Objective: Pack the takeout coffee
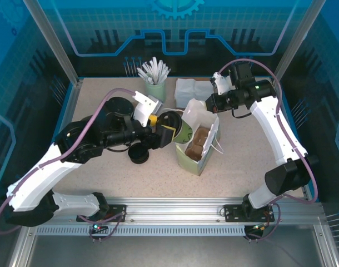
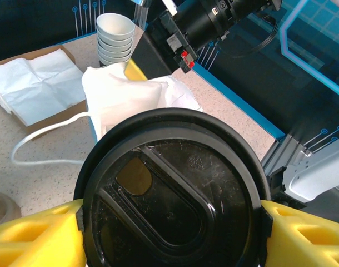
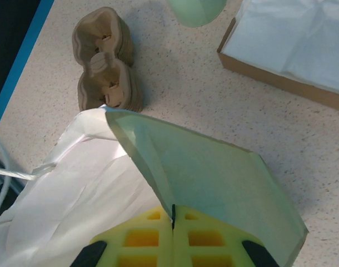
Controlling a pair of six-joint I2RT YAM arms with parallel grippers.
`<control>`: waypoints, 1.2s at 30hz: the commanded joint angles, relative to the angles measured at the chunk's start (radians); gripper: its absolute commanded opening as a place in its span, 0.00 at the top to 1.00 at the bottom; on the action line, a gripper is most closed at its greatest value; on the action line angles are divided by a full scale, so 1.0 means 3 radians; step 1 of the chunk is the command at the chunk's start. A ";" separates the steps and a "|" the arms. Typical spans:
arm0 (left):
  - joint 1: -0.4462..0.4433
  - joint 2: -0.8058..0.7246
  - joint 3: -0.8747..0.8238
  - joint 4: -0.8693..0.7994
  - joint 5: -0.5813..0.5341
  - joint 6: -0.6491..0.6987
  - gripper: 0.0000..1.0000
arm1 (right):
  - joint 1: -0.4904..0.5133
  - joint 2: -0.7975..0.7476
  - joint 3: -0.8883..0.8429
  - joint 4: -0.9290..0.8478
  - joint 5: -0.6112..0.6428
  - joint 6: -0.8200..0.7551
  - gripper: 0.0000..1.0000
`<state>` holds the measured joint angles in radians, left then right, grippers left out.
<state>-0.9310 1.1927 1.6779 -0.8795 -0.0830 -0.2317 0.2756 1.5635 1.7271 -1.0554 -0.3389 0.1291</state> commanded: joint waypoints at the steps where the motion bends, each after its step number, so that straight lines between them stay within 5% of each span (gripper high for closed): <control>1: 0.0024 0.0062 0.0097 0.0212 0.0107 0.0087 0.28 | 0.0117 -0.0104 -0.0047 0.0101 0.0000 0.0128 1.00; 36: 0.0024 0.0755 -0.0168 0.0548 -0.0500 0.0302 0.28 | 0.0560 -0.0333 -0.0202 0.0358 0.0292 -0.0202 1.00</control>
<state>-0.9310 1.4151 1.6249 -0.7345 -0.1810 -0.1650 0.4290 1.4948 1.6722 -0.9825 -0.2409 0.0994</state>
